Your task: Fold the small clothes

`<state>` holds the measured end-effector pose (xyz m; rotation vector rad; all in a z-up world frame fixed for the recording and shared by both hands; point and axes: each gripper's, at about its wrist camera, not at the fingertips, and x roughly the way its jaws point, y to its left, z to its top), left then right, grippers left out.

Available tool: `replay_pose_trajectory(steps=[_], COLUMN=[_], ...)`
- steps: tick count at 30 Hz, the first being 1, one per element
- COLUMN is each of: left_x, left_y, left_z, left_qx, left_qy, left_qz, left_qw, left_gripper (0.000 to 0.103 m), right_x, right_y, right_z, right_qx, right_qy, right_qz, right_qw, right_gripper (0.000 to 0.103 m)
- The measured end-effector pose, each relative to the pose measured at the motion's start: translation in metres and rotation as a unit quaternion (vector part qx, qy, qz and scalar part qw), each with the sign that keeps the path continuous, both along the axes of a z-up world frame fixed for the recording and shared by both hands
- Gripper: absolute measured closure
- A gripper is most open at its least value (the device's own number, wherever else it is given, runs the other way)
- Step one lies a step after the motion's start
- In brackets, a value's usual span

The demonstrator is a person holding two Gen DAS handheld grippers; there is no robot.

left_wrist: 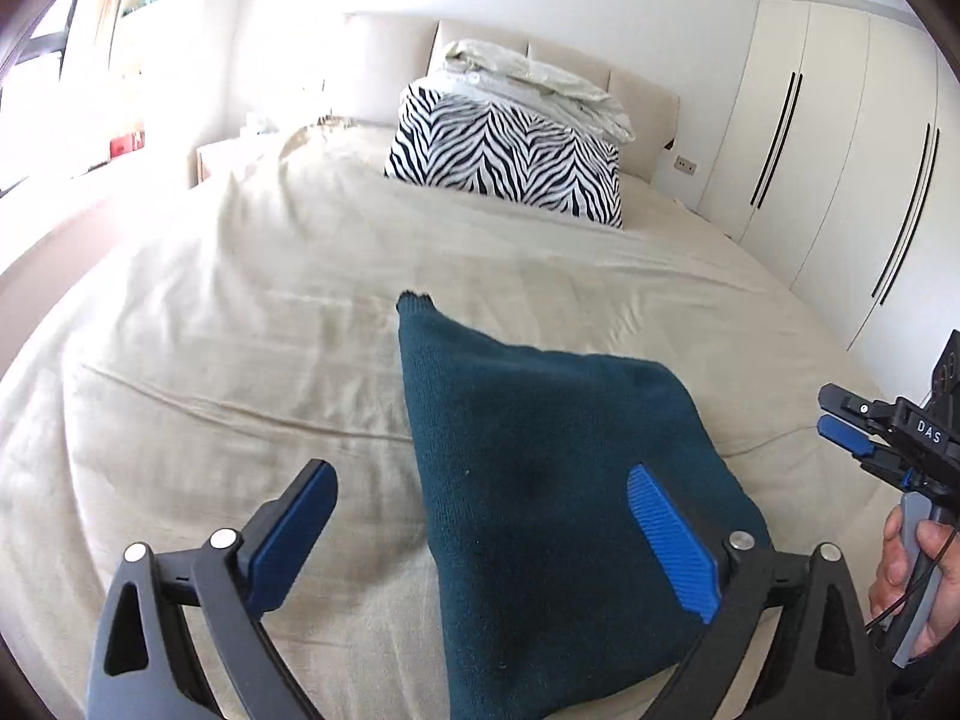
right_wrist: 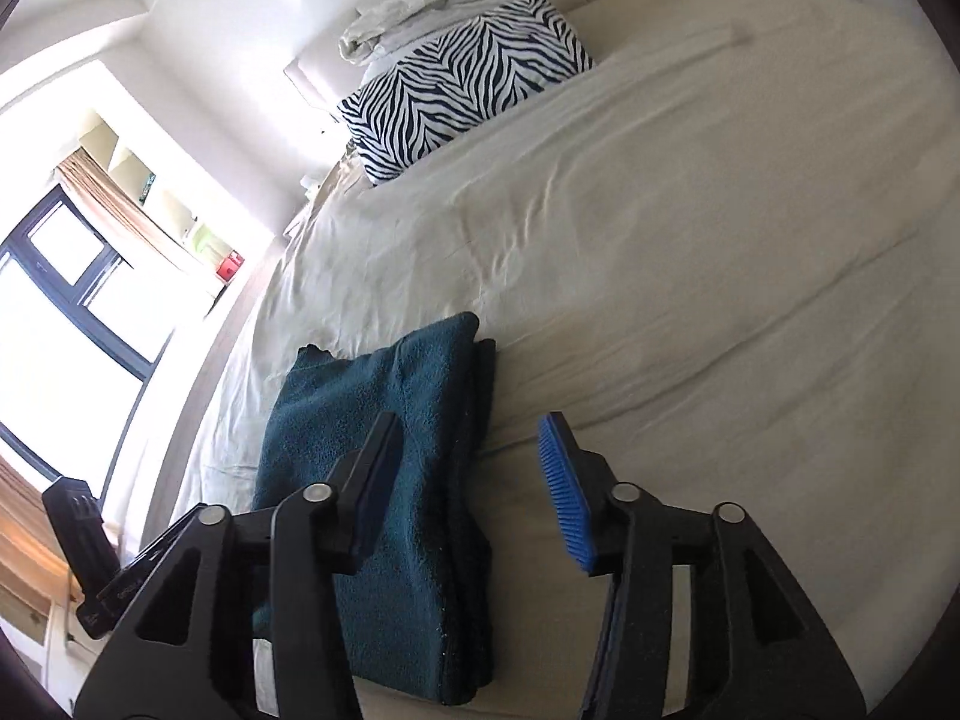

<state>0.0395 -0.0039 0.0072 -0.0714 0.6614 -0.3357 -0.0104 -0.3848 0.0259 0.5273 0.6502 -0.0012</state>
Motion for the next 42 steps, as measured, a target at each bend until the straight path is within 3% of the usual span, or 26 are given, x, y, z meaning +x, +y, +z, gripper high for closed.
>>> replay_pose_trajectory(steps=[4, 7, 9, 11, 14, 18, 23, 28, 30, 36, 42], left_x=[-0.037, -0.060, -0.075, -0.084, -0.084, -0.087, -0.088, -0.078, -0.073, -0.065, -0.062], left_y=[-0.006, -0.008, -0.007, -0.004, -0.001, -0.001, -0.004, -0.008, -0.006, -0.003, -0.003], left_z=[0.046, 0.080, 0.097, 0.110, 0.116, 0.106, 0.077, 0.044, 0.033, 0.007, -0.007], left_qx=[0.039, 0.071, 0.088, 0.095, 0.092, 0.103, 0.110, 0.132, 0.124, 0.126, 0.123], left_qy=[-0.102, -0.166, -0.196, -0.195, -0.169, -0.148, -0.092, -0.035, -0.006, 0.045, 0.070], left_qz=[0.040, 0.055, 0.061, 0.080, 0.082, 0.095, 0.094, 0.092, 0.085, 0.084, 0.080], left_qw=[0.9933, 0.9820, 0.9748, 0.9729, 0.9779, 0.9790, 0.9851, 0.9864, 0.9887, 0.9874, 0.9868], left_gripper=[0.000, 0.000, 0.000, 0.000, 0.000, 0.000, 0.000, 0.000, 0.000, 0.000, 0.000], right_x=[-0.039, -0.058, -0.070, -0.079, -0.090, -0.108, -0.111, -0.093, -0.086, -0.065, -0.058], right_y=[0.029, 0.049, 0.057, 0.058, 0.060, 0.078, 0.099, 0.099, 0.097, 0.090, 0.088], right_z=[0.063, 0.105, 0.127, 0.146, 0.164, 0.174, 0.160, 0.106, 0.083, 0.025, 0.003], right_qx=[-0.122, -0.191, -0.207, -0.183, -0.141, -0.148, -0.173, -0.124, -0.124, -0.151, -0.161], right_qy=[-0.105, -0.169, -0.192, -0.208, -0.212, -0.214, -0.181, -0.097, -0.060, 0.061, 0.103], right_qz=[-0.025, -0.030, -0.027, -0.015, -0.013, -0.012, 0.017, 0.027, 0.016, 0.002, 0.001], right_qw=[0.987, 0.967, 0.959, 0.961, 0.967, 0.965, 0.968, 0.987, 0.990, 0.987, 0.982], right_gripper=[0.005, 0.002, 0.000, 0.000, 0.000, 0.000, 0.000, 0.000, 0.000, 0.000, 0.000])
